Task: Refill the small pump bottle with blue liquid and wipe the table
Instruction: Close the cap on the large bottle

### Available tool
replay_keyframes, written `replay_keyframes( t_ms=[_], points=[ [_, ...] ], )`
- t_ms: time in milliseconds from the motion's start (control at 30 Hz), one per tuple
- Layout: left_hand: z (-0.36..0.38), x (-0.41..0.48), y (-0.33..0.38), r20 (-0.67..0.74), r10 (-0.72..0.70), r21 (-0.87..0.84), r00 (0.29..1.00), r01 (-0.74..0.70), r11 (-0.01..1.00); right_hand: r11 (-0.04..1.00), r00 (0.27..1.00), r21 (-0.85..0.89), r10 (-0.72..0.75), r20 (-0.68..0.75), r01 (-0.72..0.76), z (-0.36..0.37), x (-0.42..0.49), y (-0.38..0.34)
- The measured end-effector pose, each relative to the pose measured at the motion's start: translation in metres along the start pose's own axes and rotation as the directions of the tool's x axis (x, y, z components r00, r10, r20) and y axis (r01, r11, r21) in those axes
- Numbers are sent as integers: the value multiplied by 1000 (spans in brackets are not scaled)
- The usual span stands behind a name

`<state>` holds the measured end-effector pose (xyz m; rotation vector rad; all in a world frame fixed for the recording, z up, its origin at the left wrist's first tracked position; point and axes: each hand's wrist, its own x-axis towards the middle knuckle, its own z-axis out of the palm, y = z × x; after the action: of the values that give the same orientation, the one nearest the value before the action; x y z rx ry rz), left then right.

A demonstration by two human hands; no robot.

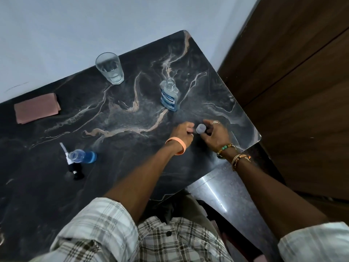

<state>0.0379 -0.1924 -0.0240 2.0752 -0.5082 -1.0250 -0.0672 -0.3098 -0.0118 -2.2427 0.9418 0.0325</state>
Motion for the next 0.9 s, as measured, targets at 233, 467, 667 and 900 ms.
replay_keyframes(
  t_ms=[233,467,667,900],
  points=[
    [14,-3,-4,56,-7,-56,998,10,998,998,999,-62,32,-12,-33,19,-11,0],
    [-23,-4,-1,-44,1,-199,999,-10,980,995,997,-82,-56,-62,51,12,1,-38],
    [-83,-11,47,-305,205,-195,930,-271,942,964,923,-39,-263,-280,263,-19,22,-104],
    [-143,-23,89,-476,342,-73,810,-424,903,915,853,-126,-403,-332,383,-49,46,-171]
  ],
)
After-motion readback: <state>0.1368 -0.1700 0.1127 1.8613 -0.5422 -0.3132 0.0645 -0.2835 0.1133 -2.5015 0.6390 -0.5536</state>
